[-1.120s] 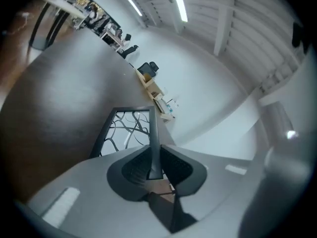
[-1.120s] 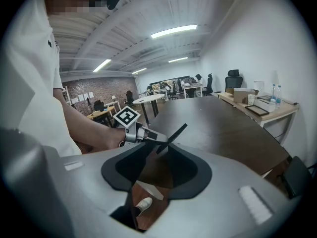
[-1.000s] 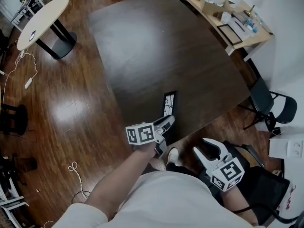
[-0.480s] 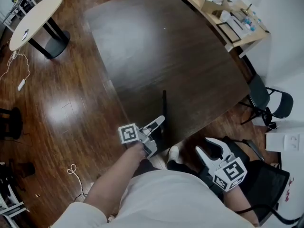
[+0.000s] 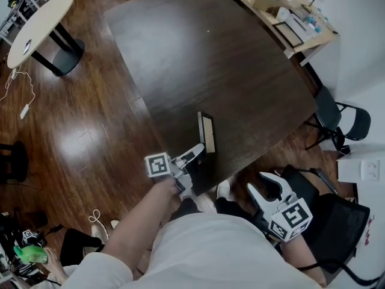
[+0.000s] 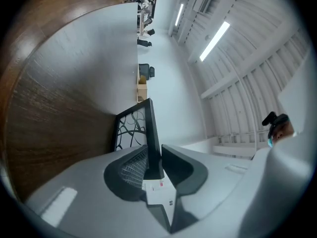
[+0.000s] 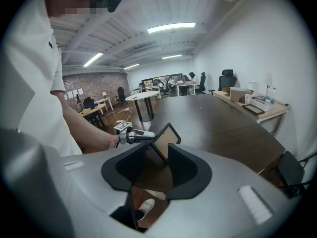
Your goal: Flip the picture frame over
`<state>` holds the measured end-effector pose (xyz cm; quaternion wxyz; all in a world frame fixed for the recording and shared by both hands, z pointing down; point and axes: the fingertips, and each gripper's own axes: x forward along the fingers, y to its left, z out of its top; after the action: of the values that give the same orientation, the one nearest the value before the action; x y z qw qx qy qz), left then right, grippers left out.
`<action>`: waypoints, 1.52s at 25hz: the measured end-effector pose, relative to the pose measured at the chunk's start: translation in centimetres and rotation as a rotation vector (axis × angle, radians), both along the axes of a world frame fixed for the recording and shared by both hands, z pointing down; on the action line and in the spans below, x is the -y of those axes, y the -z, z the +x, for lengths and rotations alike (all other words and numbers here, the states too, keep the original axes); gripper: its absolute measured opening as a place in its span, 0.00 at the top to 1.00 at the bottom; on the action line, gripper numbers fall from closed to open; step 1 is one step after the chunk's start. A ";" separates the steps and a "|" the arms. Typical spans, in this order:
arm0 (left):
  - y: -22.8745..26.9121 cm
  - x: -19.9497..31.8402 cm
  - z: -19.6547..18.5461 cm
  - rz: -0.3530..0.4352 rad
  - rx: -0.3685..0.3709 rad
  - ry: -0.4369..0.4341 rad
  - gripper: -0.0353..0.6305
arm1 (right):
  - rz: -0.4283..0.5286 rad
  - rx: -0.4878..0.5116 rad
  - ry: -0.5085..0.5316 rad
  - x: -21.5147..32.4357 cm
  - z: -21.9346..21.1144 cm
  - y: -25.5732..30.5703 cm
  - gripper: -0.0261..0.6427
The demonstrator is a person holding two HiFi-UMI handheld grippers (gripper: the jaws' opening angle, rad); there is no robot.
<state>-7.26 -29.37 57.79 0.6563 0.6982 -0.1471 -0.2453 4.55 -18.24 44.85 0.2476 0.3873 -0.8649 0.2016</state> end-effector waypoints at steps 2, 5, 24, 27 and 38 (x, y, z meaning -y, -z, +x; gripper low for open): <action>-0.3 0.0 -0.3 0.004 0.023 -0.014 0.83 | -0.001 -0.001 -0.015 -0.2 -0.1 0.1 0.75; -1.0 -0.1 -0.4 0.002 0.069 -0.040 0.83 | -0.004 0.001 -0.038 -0.8 -0.3 0.1 0.75; -7.6 1.0 -2.0 0.140 1.130 -0.220 0.80 | -0.043 -0.017 -0.121 -6.6 -0.5 -1.4 0.75; -7.8 1.7 -2.6 0.198 1.316 -0.177 0.80 | -0.020 -0.018 -0.105 -7.6 0.0 -1.3 0.75; 5.8 -9.5 -1.5 0.565 1.280 0.073 0.80 | 0.145 0.030 0.016 -13.7 6.0 -0.1 0.75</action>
<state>-8.80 -19.88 51.96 0.2256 0.8439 -0.4587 0.1633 10.51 -4.51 44.92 0.2077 0.3943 -0.8839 0.1423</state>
